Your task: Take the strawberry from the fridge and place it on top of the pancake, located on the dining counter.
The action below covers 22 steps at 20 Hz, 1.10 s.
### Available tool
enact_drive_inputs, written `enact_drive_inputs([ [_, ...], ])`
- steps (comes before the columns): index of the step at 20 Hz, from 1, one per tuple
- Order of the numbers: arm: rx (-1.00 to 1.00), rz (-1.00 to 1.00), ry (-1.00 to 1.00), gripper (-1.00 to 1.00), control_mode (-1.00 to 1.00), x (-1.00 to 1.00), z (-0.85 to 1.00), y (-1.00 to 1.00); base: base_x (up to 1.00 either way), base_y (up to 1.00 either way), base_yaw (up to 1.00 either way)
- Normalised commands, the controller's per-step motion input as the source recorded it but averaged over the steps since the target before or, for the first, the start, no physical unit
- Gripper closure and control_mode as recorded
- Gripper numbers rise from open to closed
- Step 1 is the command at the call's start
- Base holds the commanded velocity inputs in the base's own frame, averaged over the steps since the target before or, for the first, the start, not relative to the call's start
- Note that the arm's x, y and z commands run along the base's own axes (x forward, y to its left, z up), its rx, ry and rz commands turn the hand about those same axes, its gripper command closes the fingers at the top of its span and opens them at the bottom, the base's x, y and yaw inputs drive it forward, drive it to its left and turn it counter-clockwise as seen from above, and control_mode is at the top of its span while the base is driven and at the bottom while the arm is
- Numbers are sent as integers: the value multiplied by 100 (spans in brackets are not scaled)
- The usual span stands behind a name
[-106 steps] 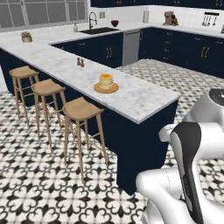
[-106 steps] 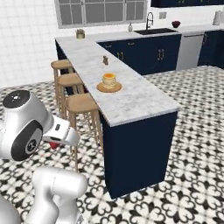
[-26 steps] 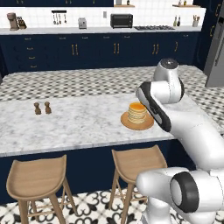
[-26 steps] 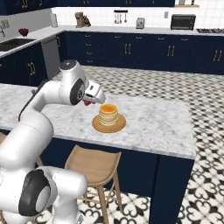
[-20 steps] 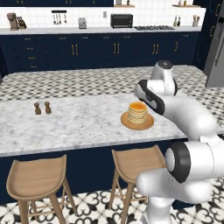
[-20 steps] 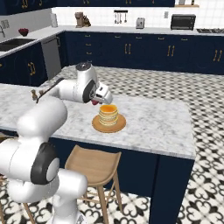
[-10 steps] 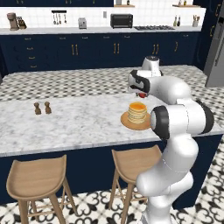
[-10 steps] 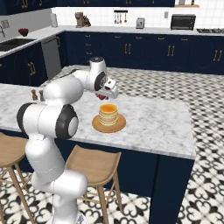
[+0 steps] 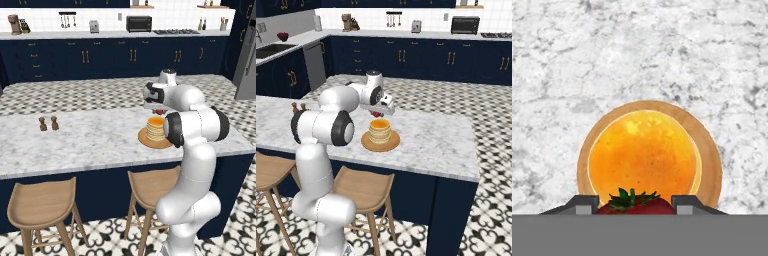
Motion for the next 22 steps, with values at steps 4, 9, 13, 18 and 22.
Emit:
enact_drive_inputs([
  [4,-9,18,1,100,-100,13,-16,0,0,0,0],
  [9,-7,16,0,100,-100,1,-22,-4,0,0,0],
  [13,-4,15,-2,100,-100,0,-24,0,0,0,0],
  [18,-1,13,-3,100,-100,0,-15,-3,0,0,0],
  [22,-4,13,-1,100,-100,0,-18,-11,0,0,0],
])
